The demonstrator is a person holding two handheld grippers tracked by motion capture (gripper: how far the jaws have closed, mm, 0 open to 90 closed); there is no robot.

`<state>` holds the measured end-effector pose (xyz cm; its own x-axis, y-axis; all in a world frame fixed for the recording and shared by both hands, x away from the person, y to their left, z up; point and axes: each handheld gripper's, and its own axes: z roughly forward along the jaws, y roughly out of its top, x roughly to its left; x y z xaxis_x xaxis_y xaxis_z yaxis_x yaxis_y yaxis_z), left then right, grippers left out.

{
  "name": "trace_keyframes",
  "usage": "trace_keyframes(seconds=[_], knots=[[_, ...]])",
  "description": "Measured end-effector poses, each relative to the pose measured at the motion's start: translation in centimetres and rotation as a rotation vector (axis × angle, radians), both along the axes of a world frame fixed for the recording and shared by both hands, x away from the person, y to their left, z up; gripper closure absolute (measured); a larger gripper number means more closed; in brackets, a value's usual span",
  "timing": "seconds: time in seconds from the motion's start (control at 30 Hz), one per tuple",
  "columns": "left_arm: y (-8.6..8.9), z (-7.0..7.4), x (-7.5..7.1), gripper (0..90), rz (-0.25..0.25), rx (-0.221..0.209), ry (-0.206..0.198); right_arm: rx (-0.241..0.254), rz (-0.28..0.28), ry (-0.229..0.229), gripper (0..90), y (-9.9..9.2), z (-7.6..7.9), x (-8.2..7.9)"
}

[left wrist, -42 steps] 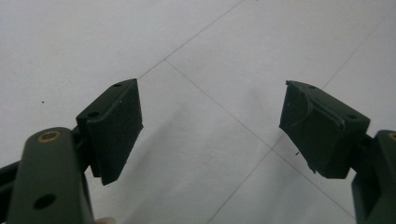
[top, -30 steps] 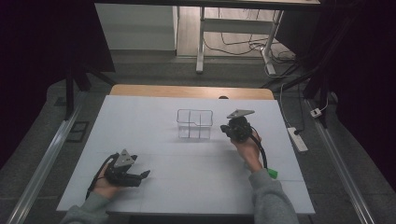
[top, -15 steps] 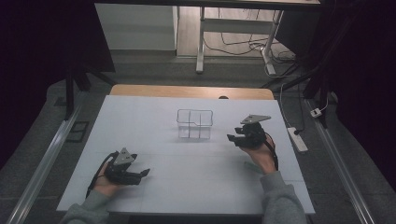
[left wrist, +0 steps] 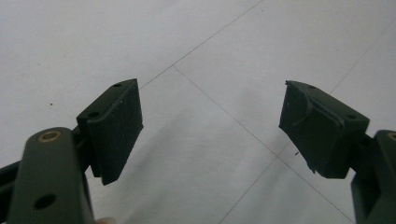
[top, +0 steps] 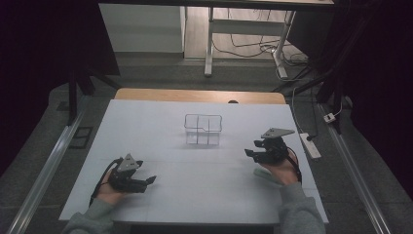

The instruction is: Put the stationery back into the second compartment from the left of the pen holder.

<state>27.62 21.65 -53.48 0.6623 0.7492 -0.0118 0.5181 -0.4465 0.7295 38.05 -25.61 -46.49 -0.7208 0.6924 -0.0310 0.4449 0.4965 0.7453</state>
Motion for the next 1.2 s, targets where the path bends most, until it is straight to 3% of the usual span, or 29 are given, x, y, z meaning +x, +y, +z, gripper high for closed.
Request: trace_keyframes(seconds=[0.23, 0.37, 0.43, 0.57, 0.67, 0.87, 1.2], knots=[[0.1, 0.1, 0.3, 21.2, 0.000, -0.026, 0.009, -0.023, -0.005, -0.002, 43.7, -1.5, -0.2, -1.0], [0.0, 0.0, 0.4, 21.1, -0.007, -0.030, 0.018, 0.013, -0.006, -0.015, 43.7, -2.4, 0.0, -1.8], [-0.1, 0.0, 0.4, 21.2, -0.006, -0.019, 0.014, 0.007, -0.007, -0.014, 43.7, -2.6, 0.1, -2.3], [-0.1, 0.2, 0.2, 21.2, -0.011, -0.019, 0.010, -0.030, -0.010, -0.009, 43.4, -3.0, 0.0, -3.0], [0.0, 0.4, 0.1, 21.0, -0.014, -0.056, 0.015, -0.030, -0.011, -0.006, 43.1, -3.5, -0.1, -3.3], [0.1, 0.4, -0.3, 21.1, -0.001, -0.018, 0.004, -0.069, 0.007, 0.026, 41.7, -4.2, -0.3, -3.6], [0.6, 0.5, -0.9, 21.0, 0.010, -0.025, -0.004, -0.141, 0.064, 0.072, 38.9, -5.2, -0.6, -4.3]])
